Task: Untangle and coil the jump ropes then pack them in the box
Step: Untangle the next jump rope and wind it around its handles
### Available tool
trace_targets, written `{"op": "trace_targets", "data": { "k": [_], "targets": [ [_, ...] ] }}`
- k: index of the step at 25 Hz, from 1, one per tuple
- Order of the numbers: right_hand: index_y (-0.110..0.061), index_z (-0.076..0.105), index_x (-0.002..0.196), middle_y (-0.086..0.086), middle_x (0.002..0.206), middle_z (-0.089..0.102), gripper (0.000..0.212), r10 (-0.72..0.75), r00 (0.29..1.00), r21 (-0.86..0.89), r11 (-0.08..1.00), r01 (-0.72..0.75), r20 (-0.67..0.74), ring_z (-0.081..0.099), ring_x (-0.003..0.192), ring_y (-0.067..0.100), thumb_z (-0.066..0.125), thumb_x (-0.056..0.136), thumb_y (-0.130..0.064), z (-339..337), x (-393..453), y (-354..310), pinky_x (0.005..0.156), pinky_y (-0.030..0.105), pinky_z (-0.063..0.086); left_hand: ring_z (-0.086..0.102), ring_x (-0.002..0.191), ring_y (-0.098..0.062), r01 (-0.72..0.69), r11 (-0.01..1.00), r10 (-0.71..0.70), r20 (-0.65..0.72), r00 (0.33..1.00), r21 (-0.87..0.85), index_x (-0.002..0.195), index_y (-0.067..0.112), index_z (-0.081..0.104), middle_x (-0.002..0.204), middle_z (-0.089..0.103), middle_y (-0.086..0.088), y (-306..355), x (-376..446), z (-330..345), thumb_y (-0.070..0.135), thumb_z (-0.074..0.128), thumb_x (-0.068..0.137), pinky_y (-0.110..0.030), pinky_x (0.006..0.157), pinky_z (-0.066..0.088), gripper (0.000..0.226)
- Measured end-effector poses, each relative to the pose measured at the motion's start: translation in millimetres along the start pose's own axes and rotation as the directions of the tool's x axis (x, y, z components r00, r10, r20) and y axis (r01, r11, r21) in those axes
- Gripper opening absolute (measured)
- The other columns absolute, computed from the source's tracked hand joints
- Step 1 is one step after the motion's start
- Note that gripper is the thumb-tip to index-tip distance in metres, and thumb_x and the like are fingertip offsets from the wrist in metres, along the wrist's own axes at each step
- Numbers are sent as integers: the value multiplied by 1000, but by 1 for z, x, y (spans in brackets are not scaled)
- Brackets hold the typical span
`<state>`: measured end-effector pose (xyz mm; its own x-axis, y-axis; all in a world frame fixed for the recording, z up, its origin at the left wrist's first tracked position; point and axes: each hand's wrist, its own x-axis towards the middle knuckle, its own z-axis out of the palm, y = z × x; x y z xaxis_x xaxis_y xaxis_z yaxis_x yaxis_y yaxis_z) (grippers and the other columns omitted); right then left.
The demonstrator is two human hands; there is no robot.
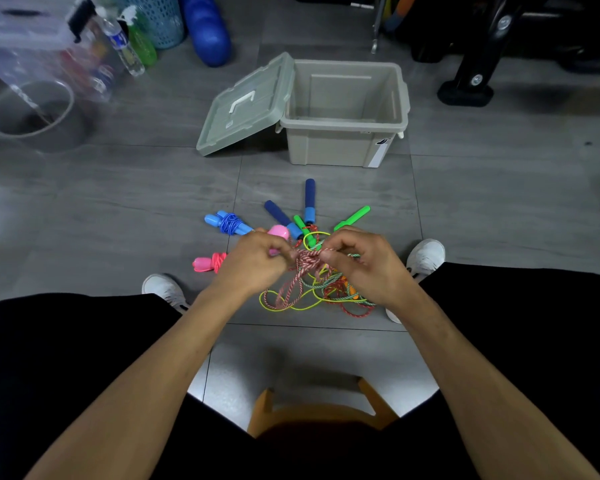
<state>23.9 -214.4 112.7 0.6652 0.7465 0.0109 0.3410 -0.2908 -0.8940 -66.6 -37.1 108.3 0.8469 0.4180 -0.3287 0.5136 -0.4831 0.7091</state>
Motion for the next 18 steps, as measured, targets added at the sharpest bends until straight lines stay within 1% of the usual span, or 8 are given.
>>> {"op": "trace_targets", "data": {
  "k": [2, 5, 7, 9, 11, 13, 15, 18],
  "targets": [
    [-8, 60, 73, 0, 71, 63, 18, 54, 998, 16, 998, -54, 22, 56, 67, 13, 64, 89, -16, -2, -3, -3, 64, 26, 45, 60, 93, -21, 77, 995, -74, -46, 996, 65, 70, 28, 73, 98, 63, -4, -7, 5, -1, 23, 68, 84, -28, 84, 47, 16],
    [-6, 57, 70, 8, 60, 54, 23, 56, 996, -11, 998, -55, 65, 44, 57, 23, 63, 89, -19, -6, -7, -7, 54, 33, 37, 64, 88, -22, 126, 984, -112, -116, 987, 124, 80, 18, 76, 85, 71, -2, -17, 9, -4, 23, 63, 84, -30, 78, 52, 15],
    [-7, 55, 66, 8, 54, 45, 26, 28, 998, -78, 997, -24, 54, 36, 52, 16, 66, 86, -18, -5, -8, -7, 52, 35, 34, 64, 87, -23, 146, 972, -119, -150, 982, 185, 84, 17, 76, 86, 70, -2, -18, 9, -2, 23, 61, 83, -32, 78, 53, 16],
    [-10, 56, 68, -2, 52, 42, 25, 27, 999, -220, 975, -16, 47, 34, 49, 10, 67, 84, -27, -5, -8, 1, 50, 32, 33, 62, 90, -25, 139, 966, -104, -164, 981, 217, 82, 20, 76, 87, 62, 0, -17, 10, 0, 22, 62, 83, -32, 80, 52, 14],
    [-18, 64, 87, -7, 67, 57, 33, 105, 990, -435, 899, -55, 91, 49, 56, 10, 57, 81, -49, -6, -7, 15, 55, 29, 44, 63, 89, -25, 100, 993, -89, -149, 985, 63, 72, 25, 73, 93, 57, 0, -15, 12, -4, 24, 65, 83, -34, 83, 53, 13],
    [-20, 64, 98, 0, 93, 69, 51, 187, 974, -562, 823, -86, 125, 61, 75, 19, 44, 77, -62, -8, -6, 27, 69, 37, 53, 64, 89, -26, 52, 984, -75, -134, 988, -171, 69, 30, 71, 96, 58, -3, -12, 12, -9, 27, 70, 83, -43, 84, 55, 14],
    [-13, 63, 81, 6, 83, 67, 39, 194, 977, -504, 854, -125, 87, 57, 69, 23, 54, 83, -51, -9, -3, 29, 66, 40, 52, 64, 90, -27, 36, 964, -72, -128, 989, -264, 70, 32, 70, 97, 59, -5, -10, 10, -11, 31, 70, 83, -46, 83, 55, 13],
    [-11, 71, 78, 10, 71, 60, 19, 156, 987, -235, 959, -161, -37, 53, 66, 21, 65, 87, -26, -11, 3, 19, 63, 37, 46, 63, 80, -24, 46, 983, -64, -99, 993, -179, 67, 27, 68, 93, 62, -7, -11, 8, -7, 28, 65, 84, -31, 66, 49, 16]
  ]
}}
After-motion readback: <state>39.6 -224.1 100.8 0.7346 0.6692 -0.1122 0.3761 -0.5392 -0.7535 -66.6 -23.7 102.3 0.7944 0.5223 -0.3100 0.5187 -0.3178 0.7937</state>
